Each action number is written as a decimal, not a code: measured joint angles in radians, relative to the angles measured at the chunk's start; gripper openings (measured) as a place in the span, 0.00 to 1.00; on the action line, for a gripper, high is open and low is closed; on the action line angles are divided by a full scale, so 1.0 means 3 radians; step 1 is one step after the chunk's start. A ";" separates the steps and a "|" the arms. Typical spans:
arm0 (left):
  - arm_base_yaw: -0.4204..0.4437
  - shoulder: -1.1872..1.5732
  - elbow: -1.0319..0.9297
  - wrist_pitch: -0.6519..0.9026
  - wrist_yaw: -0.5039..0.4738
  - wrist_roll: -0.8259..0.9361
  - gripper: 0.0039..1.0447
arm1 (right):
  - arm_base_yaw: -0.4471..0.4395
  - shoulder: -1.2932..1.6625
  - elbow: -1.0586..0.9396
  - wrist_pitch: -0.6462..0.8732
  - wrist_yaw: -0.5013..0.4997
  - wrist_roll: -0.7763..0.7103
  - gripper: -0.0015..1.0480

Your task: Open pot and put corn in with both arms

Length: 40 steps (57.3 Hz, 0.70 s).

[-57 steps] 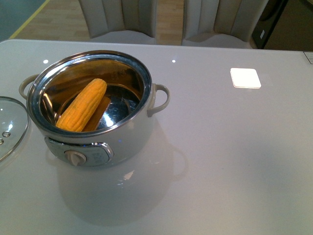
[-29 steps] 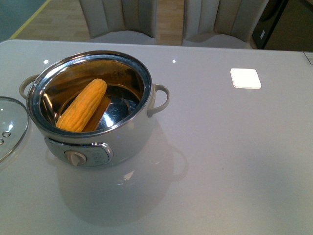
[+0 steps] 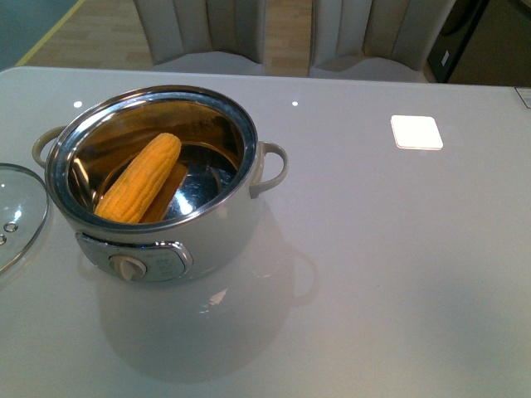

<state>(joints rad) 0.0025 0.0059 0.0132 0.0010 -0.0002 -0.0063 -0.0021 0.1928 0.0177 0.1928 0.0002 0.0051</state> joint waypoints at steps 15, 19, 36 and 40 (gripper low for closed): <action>0.0000 -0.0001 0.0000 0.0000 0.0000 0.0000 0.93 | 0.0000 -0.0609 0.0001 -0.0631 0.0001 0.0001 0.02; 0.0000 -0.0001 0.0000 0.0000 0.0000 0.0000 0.93 | 0.0001 -0.0615 0.0001 -0.0632 0.0001 0.0000 0.02; 0.0000 -0.0001 0.0000 0.0000 -0.0001 0.0000 0.93 | 0.0000 -0.0622 0.0001 -0.0637 0.0001 -0.0005 0.37; 0.0000 -0.0001 0.0000 0.0000 0.0000 0.0000 0.93 | 0.0000 -0.0622 0.0001 -0.0637 0.0000 -0.0005 0.56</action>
<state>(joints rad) 0.0025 0.0055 0.0132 0.0010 -0.0002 -0.0063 -0.0021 0.0063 0.0181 0.0017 0.0002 0.0036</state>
